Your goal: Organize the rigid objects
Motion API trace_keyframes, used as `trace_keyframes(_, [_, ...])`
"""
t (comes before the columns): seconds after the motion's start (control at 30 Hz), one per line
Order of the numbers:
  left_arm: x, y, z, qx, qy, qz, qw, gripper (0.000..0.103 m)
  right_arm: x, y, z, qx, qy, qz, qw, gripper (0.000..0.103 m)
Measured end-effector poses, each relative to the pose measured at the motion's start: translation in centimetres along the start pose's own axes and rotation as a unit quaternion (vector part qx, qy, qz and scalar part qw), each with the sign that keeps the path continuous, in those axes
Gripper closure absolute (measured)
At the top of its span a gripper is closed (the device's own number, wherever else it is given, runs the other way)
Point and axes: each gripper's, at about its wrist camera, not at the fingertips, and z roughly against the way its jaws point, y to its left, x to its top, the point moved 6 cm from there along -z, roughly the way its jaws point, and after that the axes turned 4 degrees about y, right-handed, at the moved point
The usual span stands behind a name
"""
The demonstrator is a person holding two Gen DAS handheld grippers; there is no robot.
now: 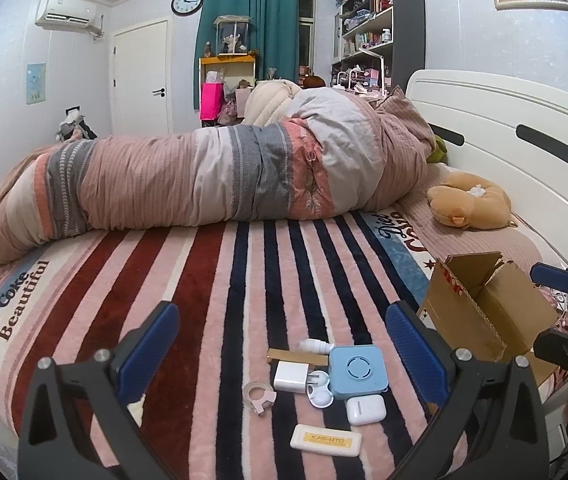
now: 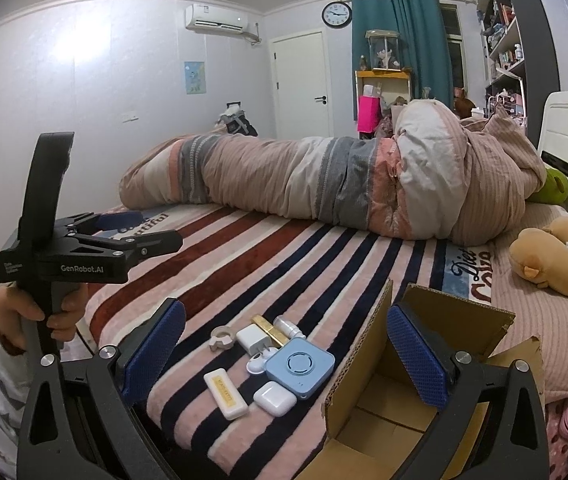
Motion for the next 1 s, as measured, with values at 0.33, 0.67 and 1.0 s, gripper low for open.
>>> trace_keyframes(0.33, [-0.07, -0.01, 0.47, -0.001, 0.000, -0.003, 1.0000, 0.000, -0.41, 0.22, 0.38, 0.000, 0.001, 0.001, 1.000, 0.002])
trace_keyframes(0.67, [-0.23, -0.08, 0.84, 0.003, -0.001, -0.002, 1.0000, 0.000, -0.65, 0.23, 0.69, 0.003, 0.002, 0.003, 1.000, 0.002])
trace_keyframes(1.0, [-0.34, -0.02, 1.05, 0.004, -0.001, -0.003, 1.0000, 0.000, -0.81, 0.53, 0.65, 0.006, 0.009, 0.004, 1.000, 0.002])
